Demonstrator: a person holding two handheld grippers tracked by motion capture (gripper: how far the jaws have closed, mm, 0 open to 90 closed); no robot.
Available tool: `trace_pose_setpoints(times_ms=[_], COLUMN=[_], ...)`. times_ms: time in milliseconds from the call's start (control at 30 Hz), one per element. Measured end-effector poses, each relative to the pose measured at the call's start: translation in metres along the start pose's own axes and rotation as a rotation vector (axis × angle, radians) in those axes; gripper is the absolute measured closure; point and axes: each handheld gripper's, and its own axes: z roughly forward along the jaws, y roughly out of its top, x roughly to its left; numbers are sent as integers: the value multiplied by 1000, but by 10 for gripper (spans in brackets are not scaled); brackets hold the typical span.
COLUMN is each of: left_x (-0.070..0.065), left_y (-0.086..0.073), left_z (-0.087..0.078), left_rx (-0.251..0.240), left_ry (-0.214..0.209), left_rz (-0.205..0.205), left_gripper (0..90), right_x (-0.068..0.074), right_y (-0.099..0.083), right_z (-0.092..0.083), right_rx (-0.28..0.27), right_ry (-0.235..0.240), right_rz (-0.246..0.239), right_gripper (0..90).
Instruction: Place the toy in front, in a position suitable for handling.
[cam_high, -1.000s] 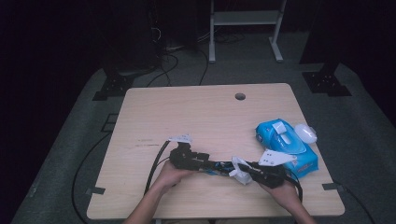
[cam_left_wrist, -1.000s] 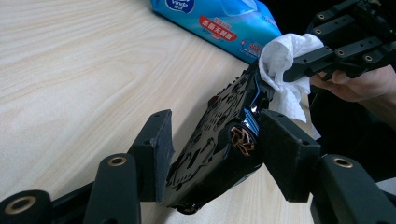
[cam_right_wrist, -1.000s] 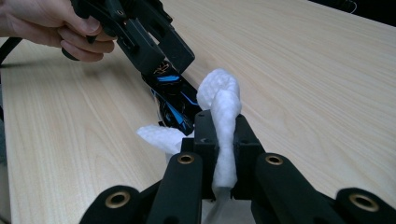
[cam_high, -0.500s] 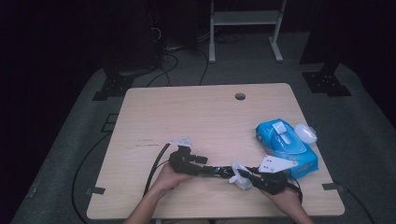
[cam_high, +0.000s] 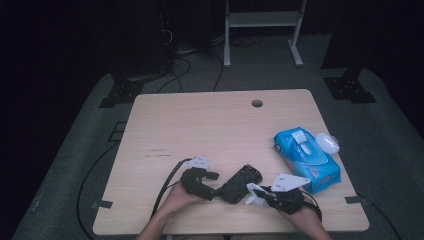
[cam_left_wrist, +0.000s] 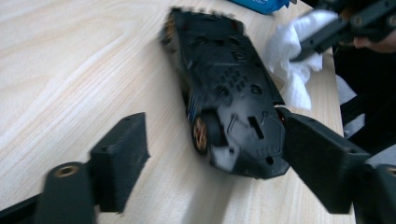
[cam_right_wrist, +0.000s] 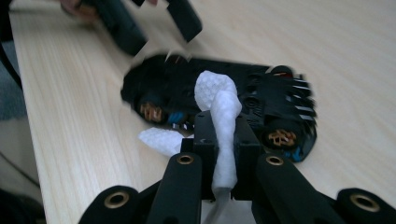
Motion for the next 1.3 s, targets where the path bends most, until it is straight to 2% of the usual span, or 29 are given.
trace_pose_setpoints(times_ms=[167, 300, 367, 467, 533, 667, 800, 967, 1100, 1167, 1300], left_x=[-18, -25, -26, -24, -22, -20, -20, -16, -13, -14, -15], left_y=[0, 2, 2, 1, 1, 4, 10, 19, 17, 14, 8], left_z=[8, 15, 19, 23, 25, 30, 33, 40, 38, 33, 23], left_rx=[19, 22, 24, 27, 21, 22, 19, 17, 6, -1, -12], left_ry=[4, 8, 12, 2, -6, -5, -8, -15, 1, 13, 57], left_rz=[47, 48, 53, 38, 30, 19, 29, 34, 30, 34, 51], left_gripper=[156, 145, 143, 136, 130, 118, 114, 106, 95, 94, 82], right_x=[-16, -29, -33, -30, -25, -21, -18, -8, 0, 0, -6], right_y=[22, 39, 42, 40, 37, 29, 19, 16, 20, 22, 26], right_z=[-11, 5, 17, 31, 33, 24, 18, 20, 22, 21, 18], right_rx=[-92, -29, 31, 128, 151, 160, 177, 184, 168, 161, 126], right_ry=[-52, -89, -73, -50, -45, -33, -16, 50, 115, 114, 94], right_rz=[34, 58, 63, 26, 15, 21, 38, 34, 34, 29, 52], right_gripper=[832, 829, 829, 830, 831, 831, 831, 830, 830, 830, 830])
